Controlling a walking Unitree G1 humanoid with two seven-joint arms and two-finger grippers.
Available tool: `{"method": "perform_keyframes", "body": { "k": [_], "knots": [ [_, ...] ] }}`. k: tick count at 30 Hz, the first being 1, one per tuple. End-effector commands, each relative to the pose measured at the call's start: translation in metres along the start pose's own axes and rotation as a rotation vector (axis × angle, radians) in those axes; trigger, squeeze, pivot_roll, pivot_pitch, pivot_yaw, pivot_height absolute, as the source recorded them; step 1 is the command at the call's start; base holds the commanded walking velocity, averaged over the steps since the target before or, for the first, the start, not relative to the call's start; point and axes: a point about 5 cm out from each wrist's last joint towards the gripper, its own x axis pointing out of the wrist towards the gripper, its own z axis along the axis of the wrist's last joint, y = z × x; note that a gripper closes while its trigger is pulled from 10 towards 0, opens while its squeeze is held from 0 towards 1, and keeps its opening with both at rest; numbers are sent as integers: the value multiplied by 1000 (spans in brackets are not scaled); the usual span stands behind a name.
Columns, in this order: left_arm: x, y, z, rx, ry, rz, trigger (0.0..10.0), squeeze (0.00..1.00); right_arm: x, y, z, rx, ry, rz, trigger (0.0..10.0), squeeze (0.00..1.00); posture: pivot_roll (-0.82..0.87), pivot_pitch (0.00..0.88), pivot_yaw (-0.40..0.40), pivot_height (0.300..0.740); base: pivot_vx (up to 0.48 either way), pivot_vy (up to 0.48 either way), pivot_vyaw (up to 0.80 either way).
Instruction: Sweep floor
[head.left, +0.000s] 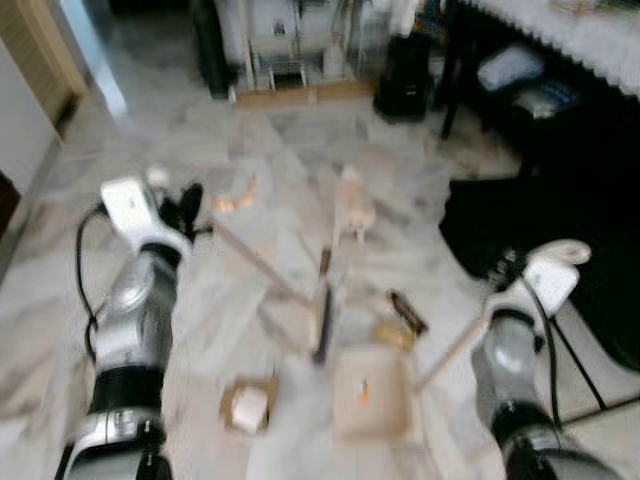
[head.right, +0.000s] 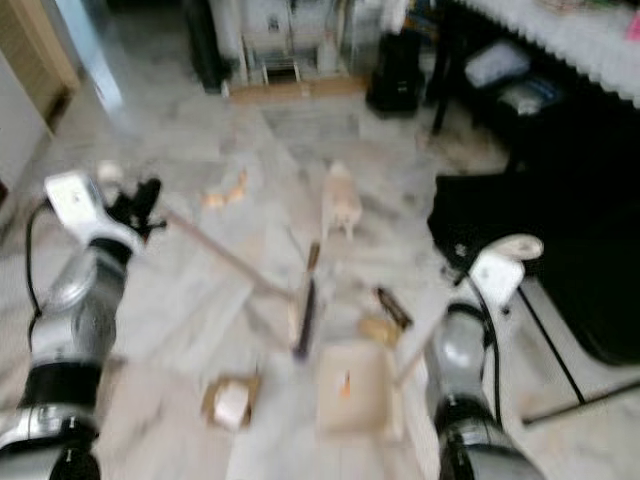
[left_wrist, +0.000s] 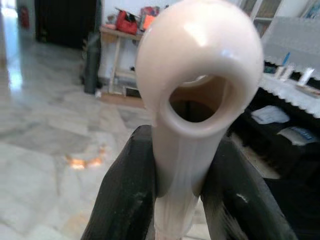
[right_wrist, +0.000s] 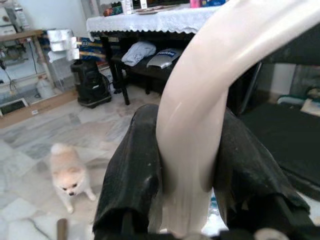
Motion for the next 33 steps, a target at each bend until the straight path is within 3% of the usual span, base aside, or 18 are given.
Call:
{"method": "perform_keyframes", "body": {
  "k": [1, 9, 33],
  "knots": [
    [3, -5, 7, -9, -47, -16, 10000, 0, 3, -3, 5, 10, -22, -16, 10000, 0, 100, 48, 31, 740, 0, 0, 0],
    [4, -4, 8, -18, -46, -9, 10000, 0, 3, -3, 5, 10, -21, -14, 10000, 0, 99, 49, 32, 740, 0, 61, 0],
    [9, -9, 19, -33, -88, -27, 10000, 0, 2, -2, 4, 7, -21, -12, 10000, 0, 105, 49, 34, 740, 0, 316, 0]
  ]
}}
